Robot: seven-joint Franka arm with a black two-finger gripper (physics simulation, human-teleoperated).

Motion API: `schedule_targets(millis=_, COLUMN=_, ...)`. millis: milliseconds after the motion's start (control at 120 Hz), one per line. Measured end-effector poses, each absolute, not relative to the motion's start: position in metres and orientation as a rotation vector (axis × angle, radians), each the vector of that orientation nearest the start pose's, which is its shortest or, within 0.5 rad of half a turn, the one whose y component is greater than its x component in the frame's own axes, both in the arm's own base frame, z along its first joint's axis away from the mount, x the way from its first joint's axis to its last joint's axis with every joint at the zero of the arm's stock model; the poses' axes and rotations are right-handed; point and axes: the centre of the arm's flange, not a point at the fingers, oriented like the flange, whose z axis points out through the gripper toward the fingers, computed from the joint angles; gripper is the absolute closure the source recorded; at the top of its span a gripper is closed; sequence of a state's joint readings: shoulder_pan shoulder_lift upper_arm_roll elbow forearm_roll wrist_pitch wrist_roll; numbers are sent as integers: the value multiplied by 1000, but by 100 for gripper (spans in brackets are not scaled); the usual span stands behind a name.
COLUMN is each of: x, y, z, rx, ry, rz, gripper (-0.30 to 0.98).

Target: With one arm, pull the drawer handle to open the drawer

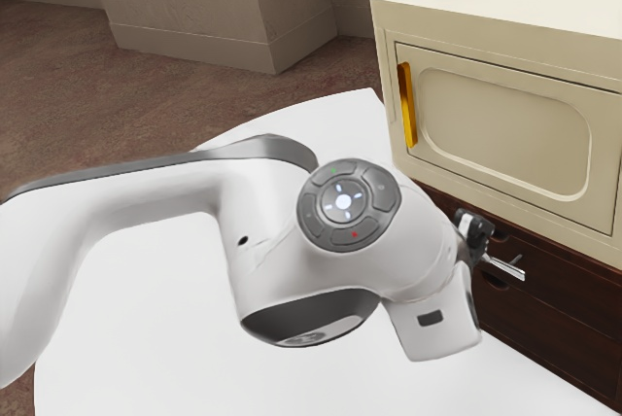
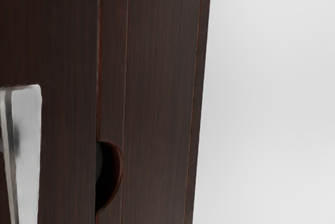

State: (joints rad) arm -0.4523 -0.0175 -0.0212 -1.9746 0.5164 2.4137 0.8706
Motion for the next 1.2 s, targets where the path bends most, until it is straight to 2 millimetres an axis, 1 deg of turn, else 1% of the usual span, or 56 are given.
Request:
schedule_targets(millis=158, x=519, y=-282, z=528, rx=-1723, ry=1943, rz=-483, gripper=0)
schedule_targets(millis=308, x=518, y=-285, z=529, rx=-1711, ry=1952, rz=-486, gripper=0)
schedule_targets(millis=400, x=521, y=-282, z=528, rx=-1714, ry=1948, rz=-479, gripper=0)
schedule_targets(millis=517, x=529, y=-276, z=525, rx=-1723, ry=1938, rz=-470, gripper=0)
schedule_targets(millis=708, x=535, y=-274, z=516, rx=-1724, ry=1943, rz=-462, gripper=0)
schedule_targets(millis=808, x=537, y=-264, z=510, rx=-1737, ry=1936, rz=-446, gripper=0)
schedule_targets(millis=900, x=535, y=-256, z=510, rx=-1745, ry=1929, rz=-435, gripper=0)
schedule_targets(millis=992, x=529, y=-255, z=513, rx=-1745, ry=1929, rz=-432, gripper=1)
schedule_targets(millis=1075, x=525, y=-251, z=518, rx=-1749, ry=1923, rz=-418, gripper=4)
schedule_targets(millis=1200, x=523, y=-243, z=518, rx=-1769, ry=1914, rz=-370, gripper=1)
